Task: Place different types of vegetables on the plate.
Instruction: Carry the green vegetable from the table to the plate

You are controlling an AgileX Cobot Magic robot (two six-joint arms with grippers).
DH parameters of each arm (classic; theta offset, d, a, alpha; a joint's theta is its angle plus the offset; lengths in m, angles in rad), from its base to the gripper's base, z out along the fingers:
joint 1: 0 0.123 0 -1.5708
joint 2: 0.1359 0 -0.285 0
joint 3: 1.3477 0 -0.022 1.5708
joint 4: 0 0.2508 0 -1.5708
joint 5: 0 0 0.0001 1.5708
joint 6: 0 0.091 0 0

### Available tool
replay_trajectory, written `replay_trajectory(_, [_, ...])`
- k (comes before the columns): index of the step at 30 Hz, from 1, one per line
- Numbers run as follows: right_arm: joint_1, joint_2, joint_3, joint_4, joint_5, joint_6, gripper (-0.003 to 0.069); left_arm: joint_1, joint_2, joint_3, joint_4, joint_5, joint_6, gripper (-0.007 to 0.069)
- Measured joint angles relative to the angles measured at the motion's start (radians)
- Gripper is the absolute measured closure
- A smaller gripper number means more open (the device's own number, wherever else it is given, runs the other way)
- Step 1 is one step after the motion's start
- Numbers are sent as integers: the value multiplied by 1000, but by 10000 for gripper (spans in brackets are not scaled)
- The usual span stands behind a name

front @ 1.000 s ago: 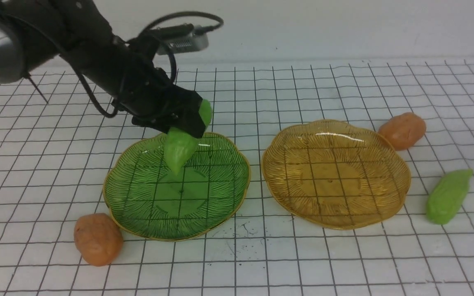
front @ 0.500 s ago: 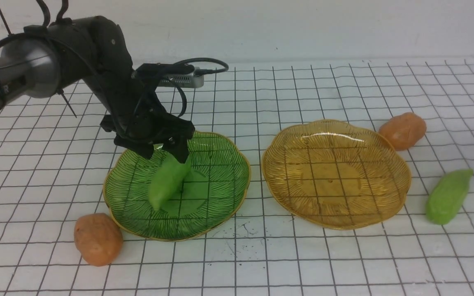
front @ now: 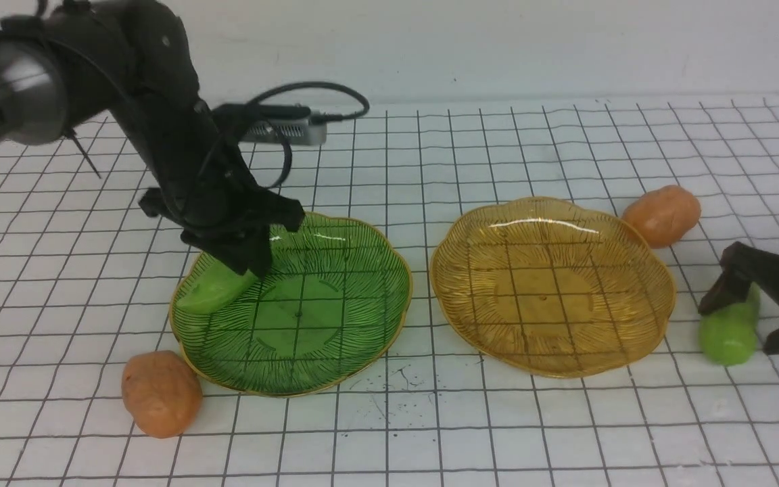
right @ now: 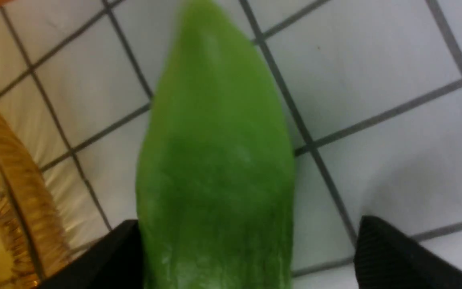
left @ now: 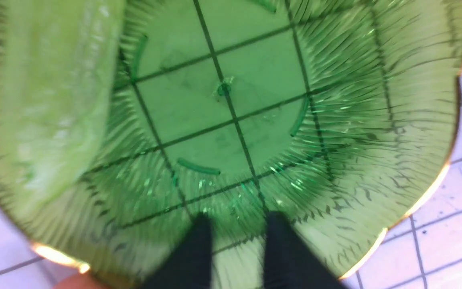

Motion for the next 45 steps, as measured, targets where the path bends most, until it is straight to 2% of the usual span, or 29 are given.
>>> replay_trajectory(1, [0, 2, 0, 13, -9, -24, 36, 0, -28, 0, 14, 7, 1, 596])
replay_trajectory(2, [0, 2, 0, 13, -11, -24, 42, 0, -36, 0, 17, 9, 1, 600])
replay_trajectory(3, [0, 5, 0, 24, -18, -40, 118, 0, -74, 0, 26, 14, 1, 620])
replay_trajectory(5, [0, 7, 0, 28, -18, -48, 196, 0, -99, 0, 31, 15, 1, 626])
replay_trajectory(6, [0, 7, 0, 30, -16, -56, 281, 0, -143, 0, 47, 16, 1, 631])
replay_trajectory(13, [3, -102, 0, 62, 53, -68, 274, 0, -363, 79, 118, 20, -32, 632])
replay_trajectory(17, [42, -226, 0, 84, 69, -70, 274, 24, -438, 188, 168, 23, -101, 632])
replay_trajectory(20, [178, -322, 0, 135, 43, -82, 274, 99, -481, 340, 162, 11, -160, 631])
replay_trajectory(24, [421, -309, -3, 245, -82, -154, 274, 173, -470, 485, 83, -122, -158, 631])
replay_trajectory(27, [586, -225, -78, 282, -113, -190, 274, 198, -453, 555, 9, -172, -129, 631])
replay_trajectory(32, [734, -3, -318, 288, -85, -191, 274, 198, -451, 577, -53, -185, -106, 631])
replay_trajectory(37, [772, 168, -503, 288, 0, -169, 265, 198, -451, 577, -53, -193, -101, 617])
replay_trajectory(45, [776, 321, -688, 259, 140, -104, 99, 198, -451, 582, -48, -208, -97, 463])
